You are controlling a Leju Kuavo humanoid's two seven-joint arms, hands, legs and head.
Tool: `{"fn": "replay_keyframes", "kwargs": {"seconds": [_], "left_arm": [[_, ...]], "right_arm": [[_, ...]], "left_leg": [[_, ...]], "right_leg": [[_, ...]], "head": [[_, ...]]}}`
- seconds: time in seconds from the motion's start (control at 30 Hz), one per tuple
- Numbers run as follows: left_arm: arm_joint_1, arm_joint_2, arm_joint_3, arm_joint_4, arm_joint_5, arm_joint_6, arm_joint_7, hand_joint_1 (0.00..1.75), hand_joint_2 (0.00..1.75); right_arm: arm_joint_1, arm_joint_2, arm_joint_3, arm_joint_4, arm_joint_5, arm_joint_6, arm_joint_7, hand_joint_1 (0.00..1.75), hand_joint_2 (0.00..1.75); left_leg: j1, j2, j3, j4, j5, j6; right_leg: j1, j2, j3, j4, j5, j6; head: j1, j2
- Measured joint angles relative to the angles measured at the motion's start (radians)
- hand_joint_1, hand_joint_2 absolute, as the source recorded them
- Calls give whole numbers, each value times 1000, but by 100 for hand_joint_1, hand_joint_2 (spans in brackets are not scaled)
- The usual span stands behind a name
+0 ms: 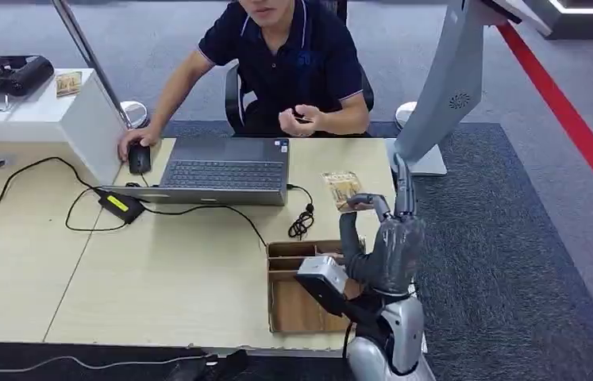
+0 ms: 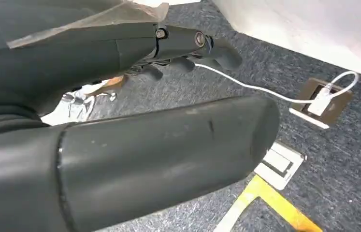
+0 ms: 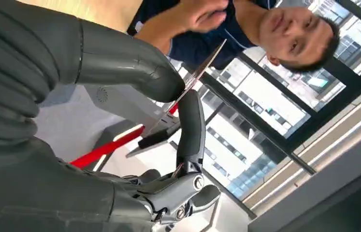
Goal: Pass the card to the sensor for recognition and then transmit it.
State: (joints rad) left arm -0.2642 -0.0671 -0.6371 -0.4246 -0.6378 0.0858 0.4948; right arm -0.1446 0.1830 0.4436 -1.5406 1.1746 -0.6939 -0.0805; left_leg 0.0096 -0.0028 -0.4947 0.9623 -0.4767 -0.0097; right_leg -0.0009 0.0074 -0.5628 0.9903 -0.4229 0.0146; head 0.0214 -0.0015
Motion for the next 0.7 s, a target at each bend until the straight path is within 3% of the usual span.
{"fn": "replay_keyframes", "kwargs": {"seconds": [0.7], "left_arm": [[-16,-12,-8,14,-12,-17,-18,0,0]], "right_arm": [[-52,31,53,115,42,-1,36,175,175]], "left_leg": [[0,0,0,0,0,0]], "right_leg": [[0,0,0,0,0,0]], "head": [[0,0]]}}
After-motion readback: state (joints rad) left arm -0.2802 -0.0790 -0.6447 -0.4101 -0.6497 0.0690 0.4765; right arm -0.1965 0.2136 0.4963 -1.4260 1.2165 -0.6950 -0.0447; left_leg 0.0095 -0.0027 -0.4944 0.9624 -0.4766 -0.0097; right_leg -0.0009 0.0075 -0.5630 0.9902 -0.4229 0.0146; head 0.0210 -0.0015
